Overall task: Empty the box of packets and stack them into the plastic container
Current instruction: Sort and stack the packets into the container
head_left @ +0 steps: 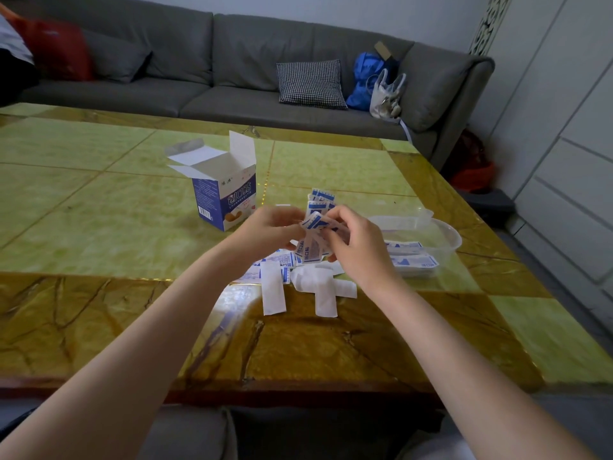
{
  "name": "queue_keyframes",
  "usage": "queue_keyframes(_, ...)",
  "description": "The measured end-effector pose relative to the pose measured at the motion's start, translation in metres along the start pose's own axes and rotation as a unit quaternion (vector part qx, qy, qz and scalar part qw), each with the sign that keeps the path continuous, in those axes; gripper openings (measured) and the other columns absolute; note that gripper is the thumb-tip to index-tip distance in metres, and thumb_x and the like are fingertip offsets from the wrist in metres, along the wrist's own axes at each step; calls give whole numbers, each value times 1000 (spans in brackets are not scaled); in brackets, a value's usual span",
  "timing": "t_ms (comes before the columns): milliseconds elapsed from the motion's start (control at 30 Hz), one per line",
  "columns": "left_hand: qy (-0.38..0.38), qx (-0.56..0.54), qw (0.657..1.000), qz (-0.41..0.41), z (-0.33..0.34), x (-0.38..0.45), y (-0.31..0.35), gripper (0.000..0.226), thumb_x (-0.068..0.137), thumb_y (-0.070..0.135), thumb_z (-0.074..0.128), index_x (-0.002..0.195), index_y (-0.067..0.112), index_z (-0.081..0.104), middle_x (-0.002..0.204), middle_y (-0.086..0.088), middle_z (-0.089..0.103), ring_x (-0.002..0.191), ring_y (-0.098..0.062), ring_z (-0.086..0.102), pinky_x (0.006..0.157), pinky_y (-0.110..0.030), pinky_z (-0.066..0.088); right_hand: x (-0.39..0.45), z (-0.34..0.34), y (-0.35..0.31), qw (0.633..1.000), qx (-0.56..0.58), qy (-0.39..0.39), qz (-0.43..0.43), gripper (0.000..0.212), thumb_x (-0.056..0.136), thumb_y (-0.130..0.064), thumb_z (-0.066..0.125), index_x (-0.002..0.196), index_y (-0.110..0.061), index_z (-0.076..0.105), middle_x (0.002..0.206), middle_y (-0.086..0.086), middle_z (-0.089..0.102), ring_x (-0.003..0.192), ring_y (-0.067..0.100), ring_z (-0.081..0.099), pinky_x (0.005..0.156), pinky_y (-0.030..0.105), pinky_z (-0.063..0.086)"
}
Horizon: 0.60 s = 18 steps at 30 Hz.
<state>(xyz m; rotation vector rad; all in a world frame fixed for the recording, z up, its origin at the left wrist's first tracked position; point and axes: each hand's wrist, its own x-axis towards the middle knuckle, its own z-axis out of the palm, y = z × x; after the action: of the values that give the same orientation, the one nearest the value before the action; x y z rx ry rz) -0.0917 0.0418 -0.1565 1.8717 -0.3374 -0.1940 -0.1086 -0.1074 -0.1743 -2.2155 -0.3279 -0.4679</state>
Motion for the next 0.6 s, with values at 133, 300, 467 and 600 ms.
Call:
queue_keyframes(133,-21,10,1000,13,-2,2,-9,16,87,9,59,101,14,62,89,0,63,84,-14,61,72,-19,53,0,3,2,999,22,-25,11,8,89,-11,58,96,-7,61,94,4,64,84,21,62,69,30,53)
queue_keyframes(300,-8,-38,999,-3,2,3,-12,37,80,5,67,114,16,58,100,-7,66,86,-15,64,67,-16,56,0,0,-3,975,167,-9,148,9,93,-14,52,93,-19,60,94,-1,65,88,21,64,74,34,54)
queue_keyframes(467,1,-82,996,-43,2,3,-12,29,84,4,61,112,8,61,104,-8,66,86,-14,65,67,-16,57,0,-4,-6,907,345,-11,241,14,95,-6,46,102,-7,58,100,9,66,74,16,66,73,32,57)
queue_keyframes(600,48,-109,989,-92,0,5,-16,23,84,5,61,106,4,61,93,-5,67,79,-13,65,71,-22,56,3,-13,-9,858,440,-35,263,9,91,-2,51,92,-7,58,93,6,63,77,15,62,74,32,56)
